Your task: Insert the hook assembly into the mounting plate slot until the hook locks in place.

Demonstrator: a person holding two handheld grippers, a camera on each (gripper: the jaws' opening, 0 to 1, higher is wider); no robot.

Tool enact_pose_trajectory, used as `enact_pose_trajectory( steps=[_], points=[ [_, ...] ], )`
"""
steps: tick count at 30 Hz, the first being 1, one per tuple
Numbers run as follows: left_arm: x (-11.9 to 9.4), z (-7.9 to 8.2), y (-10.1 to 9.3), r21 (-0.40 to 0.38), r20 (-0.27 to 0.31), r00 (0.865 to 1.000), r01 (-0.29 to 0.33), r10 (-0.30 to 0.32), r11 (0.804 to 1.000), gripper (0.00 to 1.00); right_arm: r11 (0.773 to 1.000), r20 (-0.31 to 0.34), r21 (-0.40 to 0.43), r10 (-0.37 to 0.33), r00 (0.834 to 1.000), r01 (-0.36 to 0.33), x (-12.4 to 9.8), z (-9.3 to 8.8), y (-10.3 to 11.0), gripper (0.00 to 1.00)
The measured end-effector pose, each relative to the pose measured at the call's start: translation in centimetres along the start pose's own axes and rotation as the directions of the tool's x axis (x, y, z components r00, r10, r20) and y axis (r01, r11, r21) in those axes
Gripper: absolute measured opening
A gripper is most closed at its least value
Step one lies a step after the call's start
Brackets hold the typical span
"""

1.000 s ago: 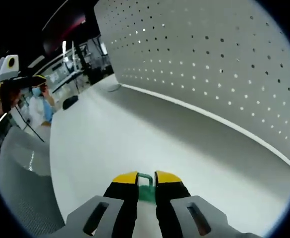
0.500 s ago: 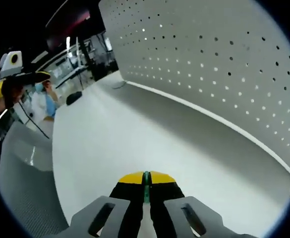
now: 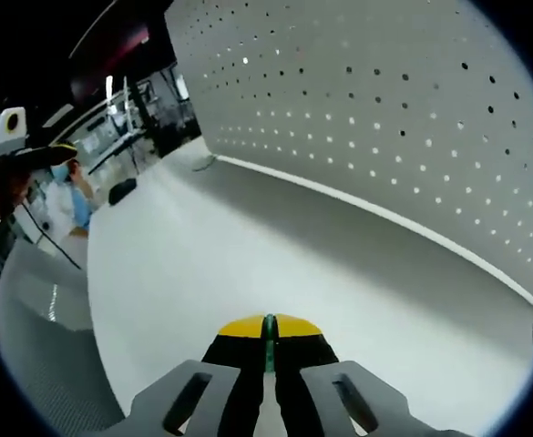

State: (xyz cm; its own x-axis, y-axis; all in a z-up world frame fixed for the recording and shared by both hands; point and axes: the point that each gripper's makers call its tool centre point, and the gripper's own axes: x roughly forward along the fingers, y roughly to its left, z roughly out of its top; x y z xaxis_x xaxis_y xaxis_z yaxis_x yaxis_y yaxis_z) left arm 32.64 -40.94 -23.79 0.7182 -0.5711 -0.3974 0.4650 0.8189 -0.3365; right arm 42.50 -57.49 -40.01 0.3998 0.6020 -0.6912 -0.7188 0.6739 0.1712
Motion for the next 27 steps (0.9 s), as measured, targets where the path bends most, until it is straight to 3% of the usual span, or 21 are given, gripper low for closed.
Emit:
enact_pose_trajectory(
  steps=[8, 15, 20, 23, 27],
  points=[
    [0.1, 0.6, -0.5, 0.013, 0.011, 1.000, 0.012, -0.012, 1.000, 0.85, 0.998, 0.071, 0.033, -0.063, 0.995, 0.060, -1.4, 2.1, -0.6, 0.00],
    [-0.1, 1.4, -1.0, 0.032, 0.025, 0.999, 0.024, -0.024, 0.999, 0.85, 0.995, 0.185, 0.034, -0.100, 0.978, 0.096, -3.7, 6.0, -0.3, 0.00],
    [0.0, 1.9, -1.4, 0.035, 0.031, 0.999, 0.029, -0.030, 0.999, 0.85, 0.996, 0.268, 0.040, -0.090, 0.959, 0.082, -5.6, 9.0, 1.1, 0.00],
    [0.2, 2.1, -1.4, 0.032, 0.030, 0.999, 0.026, -0.027, 0.999, 0.85, 0.996, 0.324, 0.088, -0.061, 0.944, 0.035, -6.7, 10.7, 2.5, 0.00],
    [0.3, 2.3, -1.7, 0.020, 0.028, 0.999, 0.023, -0.023, 1.000, 0.84, 0.998, 0.384, 0.058, -0.038, 0.923, 0.017, -8.6, 12.9, 5.0, 0.00]
  ],
)
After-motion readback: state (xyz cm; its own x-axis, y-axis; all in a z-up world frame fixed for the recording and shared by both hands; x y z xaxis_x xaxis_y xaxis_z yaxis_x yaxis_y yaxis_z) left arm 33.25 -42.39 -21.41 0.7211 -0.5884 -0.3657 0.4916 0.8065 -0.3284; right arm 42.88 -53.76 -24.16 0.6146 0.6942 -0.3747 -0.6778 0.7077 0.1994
